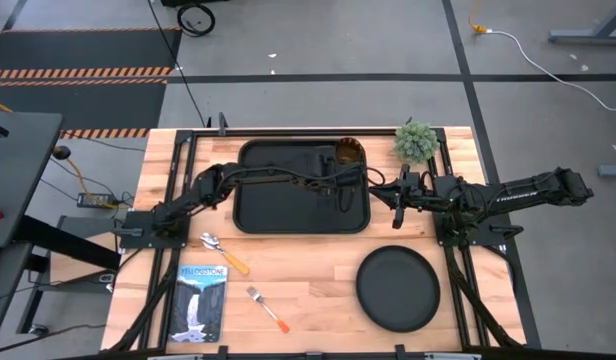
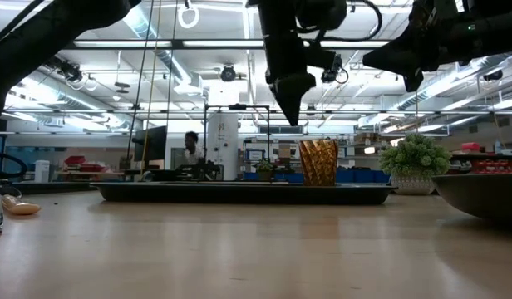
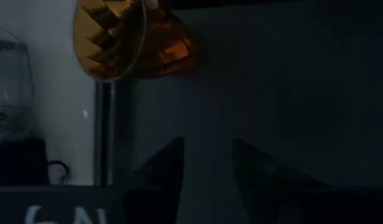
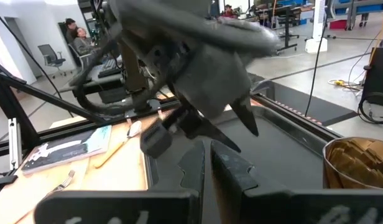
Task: Pick and place plate/cup/fork/spoon on tray
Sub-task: Put the brown glass on the black tray
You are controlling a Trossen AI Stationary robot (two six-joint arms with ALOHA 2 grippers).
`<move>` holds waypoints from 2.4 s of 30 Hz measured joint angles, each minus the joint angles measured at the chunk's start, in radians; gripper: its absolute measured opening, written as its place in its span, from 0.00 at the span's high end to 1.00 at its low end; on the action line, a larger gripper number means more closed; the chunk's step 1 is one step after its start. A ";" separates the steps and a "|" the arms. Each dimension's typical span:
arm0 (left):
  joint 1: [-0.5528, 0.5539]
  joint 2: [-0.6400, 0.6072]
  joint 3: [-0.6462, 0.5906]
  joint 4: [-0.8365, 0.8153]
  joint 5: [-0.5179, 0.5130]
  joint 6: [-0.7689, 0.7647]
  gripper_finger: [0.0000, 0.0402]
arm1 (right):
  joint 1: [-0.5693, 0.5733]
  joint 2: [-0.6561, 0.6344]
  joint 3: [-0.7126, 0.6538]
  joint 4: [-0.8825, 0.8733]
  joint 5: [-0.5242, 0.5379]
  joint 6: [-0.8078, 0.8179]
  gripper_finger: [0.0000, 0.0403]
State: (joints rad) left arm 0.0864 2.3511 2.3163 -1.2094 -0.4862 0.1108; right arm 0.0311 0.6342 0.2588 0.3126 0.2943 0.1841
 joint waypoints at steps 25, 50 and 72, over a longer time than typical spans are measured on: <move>-0.041 0.030 -0.285 0.385 0.061 0.159 0.65 | 0.007 -0.158 0.000 -0.156 -0.001 0.006 0.92; 0.096 0.030 -0.390 0.717 0.087 0.159 0.65 | 0.008 -0.157 0.000 -0.116 -0.008 -0.003 0.92; 0.146 0.029 -0.390 0.788 0.092 0.196 0.65 | 0.008 -0.157 0.000 -0.117 -0.054 -0.020 0.92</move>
State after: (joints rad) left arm 0.2329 2.3802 1.9263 -0.4211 -0.3943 0.3065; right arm 0.0389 0.4774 0.2588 0.1961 0.2401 0.1641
